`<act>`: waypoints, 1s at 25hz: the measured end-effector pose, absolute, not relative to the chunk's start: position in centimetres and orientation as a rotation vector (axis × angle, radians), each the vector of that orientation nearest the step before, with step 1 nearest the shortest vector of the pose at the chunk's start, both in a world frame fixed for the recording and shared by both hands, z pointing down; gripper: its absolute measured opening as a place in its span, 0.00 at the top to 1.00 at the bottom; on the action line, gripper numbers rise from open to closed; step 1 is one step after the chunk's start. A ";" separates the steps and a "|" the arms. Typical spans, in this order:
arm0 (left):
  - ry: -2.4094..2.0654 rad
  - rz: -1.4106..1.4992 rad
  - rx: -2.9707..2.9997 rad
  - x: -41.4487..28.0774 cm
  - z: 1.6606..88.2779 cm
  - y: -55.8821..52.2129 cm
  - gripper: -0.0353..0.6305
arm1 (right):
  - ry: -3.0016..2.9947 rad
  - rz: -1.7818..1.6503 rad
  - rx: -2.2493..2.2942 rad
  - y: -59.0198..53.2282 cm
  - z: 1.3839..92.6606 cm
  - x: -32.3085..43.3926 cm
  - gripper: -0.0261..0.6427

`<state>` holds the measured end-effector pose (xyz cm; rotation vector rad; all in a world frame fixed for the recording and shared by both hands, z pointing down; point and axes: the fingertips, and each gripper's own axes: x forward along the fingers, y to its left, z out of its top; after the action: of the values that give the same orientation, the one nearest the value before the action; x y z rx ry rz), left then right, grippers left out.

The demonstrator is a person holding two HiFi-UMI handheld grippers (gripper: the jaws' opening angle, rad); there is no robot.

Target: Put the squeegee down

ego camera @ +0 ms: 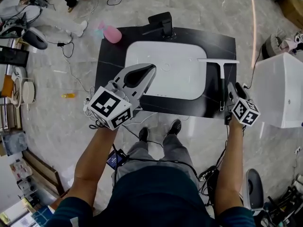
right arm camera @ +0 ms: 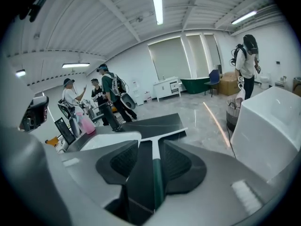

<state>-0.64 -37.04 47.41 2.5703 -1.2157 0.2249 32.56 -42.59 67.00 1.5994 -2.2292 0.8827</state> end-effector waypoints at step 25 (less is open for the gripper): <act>-1.199 0.099 2.759 -5.7 32.9 -28.5 0.94 | -2.879 0.308 1.255 -31.6 32.0 17.4 0.95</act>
<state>-5.71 -28.51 32.88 2.7594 -1.1991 0.0992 17.44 -31.59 32.00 1.2550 -2.8790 0.3077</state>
